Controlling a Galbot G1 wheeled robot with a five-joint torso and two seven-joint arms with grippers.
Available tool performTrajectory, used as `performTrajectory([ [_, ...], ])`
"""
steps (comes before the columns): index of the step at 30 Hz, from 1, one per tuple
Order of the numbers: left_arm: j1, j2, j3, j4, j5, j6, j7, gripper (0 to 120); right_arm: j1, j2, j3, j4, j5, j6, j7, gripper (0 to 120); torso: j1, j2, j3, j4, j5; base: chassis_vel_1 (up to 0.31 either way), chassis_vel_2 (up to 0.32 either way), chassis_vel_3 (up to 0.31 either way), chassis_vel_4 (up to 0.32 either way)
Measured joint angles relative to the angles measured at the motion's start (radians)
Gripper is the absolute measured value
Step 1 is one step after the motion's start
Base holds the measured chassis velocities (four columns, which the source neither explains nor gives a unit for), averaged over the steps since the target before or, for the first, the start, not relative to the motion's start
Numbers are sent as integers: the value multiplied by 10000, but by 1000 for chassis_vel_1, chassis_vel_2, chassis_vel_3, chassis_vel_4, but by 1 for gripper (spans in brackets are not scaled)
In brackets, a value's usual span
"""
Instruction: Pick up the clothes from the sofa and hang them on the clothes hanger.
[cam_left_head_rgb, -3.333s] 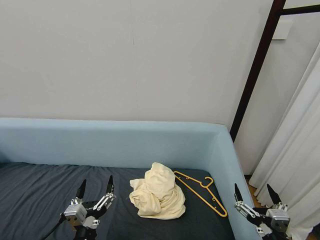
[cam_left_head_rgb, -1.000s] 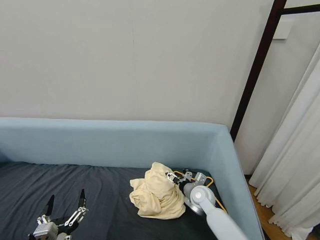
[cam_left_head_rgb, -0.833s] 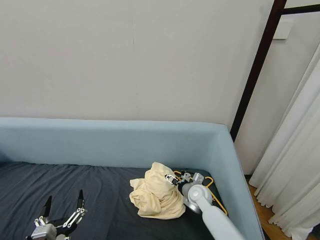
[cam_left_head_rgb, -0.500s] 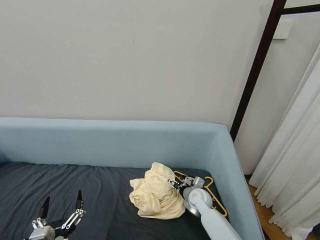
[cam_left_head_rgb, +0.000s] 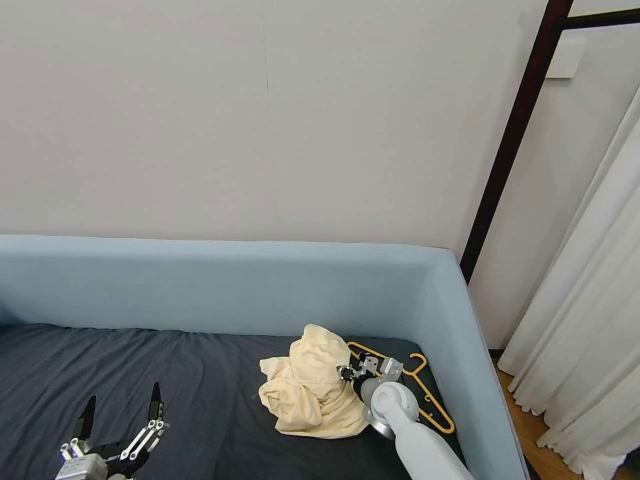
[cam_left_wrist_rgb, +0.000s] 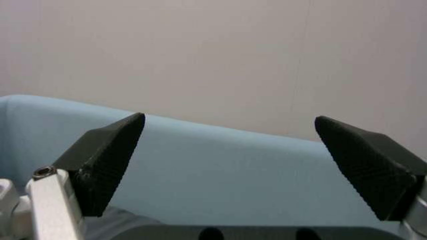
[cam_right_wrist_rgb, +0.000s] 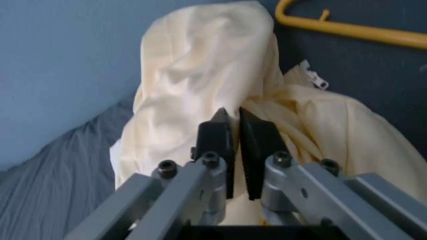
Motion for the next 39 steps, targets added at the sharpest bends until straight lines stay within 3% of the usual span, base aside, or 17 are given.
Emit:
performTrajectory([
  [3,-46,27,3,45,0,0,-21,100,-12,-72,-69,9,-111,272,-304,0,0,0,0,0,0,0,0,0,0],
  [9,-114,127,-9,133,-3,4,-122,100,-187,-456,-378,634,-238,1185,-888,0,0,0,0,1,2,0,0,0,0],
  [12,-188,211,-45,187,-98,29,-147,100,-104,-1266,-823,1630,-106,2304,-1359,0,0,0,1,0,4,0,0,0,0],
  [17,-266,244,-49,210,-248,33,-170,100,413,-2293,-1195,2901,452,3257,-1725,0,0,0,0,-2,1,0,0,0,0],
  [22,-457,314,-45,307,-492,34,-197,100,1817,-3718,-1613,4900,1901,3863,-1771,0,0,0,1,0,2,0,0,0,0],
  [27,-674,320,32,380,-576,85,-201,100,3760,-4385,-1815,5705,2931,3865,-1078,0,0,0,0,1,0,0,0,0,0],
  [34,-797,325,84,443,-682,99,-211,100,5764,-4842,-1876,5587,3450,3748,-823,0,0,0,0,1,-1,0,0,0,0],
  [39,-875,360,15,429,-790,155,-227,100,7379,-5092,-2067,4712,3777,3651,-801,0,2,-1,1,-1,2,0,0,0,0],
])
